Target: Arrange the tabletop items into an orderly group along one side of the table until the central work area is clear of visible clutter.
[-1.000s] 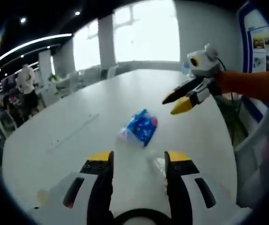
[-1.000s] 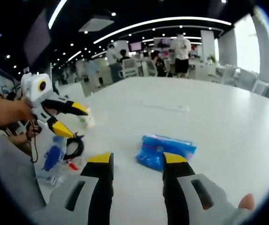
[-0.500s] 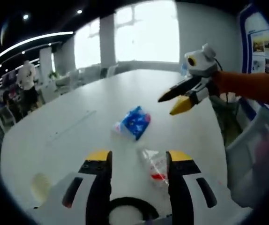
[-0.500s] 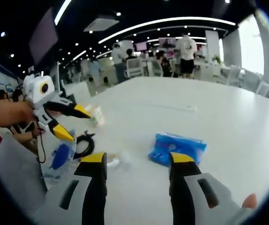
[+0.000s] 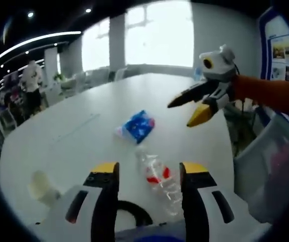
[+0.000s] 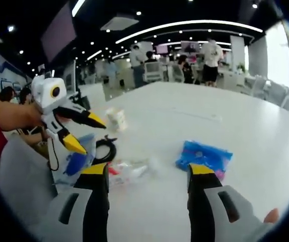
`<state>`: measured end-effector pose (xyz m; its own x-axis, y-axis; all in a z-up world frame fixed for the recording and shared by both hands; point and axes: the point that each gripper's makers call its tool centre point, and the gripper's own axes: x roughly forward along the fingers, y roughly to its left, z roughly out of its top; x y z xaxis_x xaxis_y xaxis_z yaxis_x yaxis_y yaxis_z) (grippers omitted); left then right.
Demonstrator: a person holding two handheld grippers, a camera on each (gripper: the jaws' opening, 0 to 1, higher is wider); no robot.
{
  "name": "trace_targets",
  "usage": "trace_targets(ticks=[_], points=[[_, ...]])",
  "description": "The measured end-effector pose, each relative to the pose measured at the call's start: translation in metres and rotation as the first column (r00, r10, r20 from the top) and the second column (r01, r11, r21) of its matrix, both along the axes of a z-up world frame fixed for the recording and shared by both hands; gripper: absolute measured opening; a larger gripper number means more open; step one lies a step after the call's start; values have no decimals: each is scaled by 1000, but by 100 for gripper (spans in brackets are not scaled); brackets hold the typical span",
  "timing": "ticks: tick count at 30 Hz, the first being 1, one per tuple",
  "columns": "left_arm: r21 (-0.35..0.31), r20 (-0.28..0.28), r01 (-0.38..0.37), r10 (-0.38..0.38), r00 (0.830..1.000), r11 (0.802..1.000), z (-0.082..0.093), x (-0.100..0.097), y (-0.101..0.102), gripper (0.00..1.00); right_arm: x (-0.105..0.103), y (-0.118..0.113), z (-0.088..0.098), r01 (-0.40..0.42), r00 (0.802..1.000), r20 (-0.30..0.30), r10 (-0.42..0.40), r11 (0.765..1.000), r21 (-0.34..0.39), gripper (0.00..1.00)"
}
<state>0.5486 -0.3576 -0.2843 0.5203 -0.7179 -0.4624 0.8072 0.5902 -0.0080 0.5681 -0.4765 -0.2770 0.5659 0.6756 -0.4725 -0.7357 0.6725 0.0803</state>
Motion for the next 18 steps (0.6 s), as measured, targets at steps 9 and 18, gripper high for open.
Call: trace_targets(ticks=[9,18], points=[[1,-22,-3,3,1000,1000,-6,-17,-4,47,-26,6,-4,-22,1000,-6,22,1000,-2,67],[3,-53,-1,1,999,1000,-16,-22,-11,50,-53,6,-12,-28,999,-31,28,1000,9,74]])
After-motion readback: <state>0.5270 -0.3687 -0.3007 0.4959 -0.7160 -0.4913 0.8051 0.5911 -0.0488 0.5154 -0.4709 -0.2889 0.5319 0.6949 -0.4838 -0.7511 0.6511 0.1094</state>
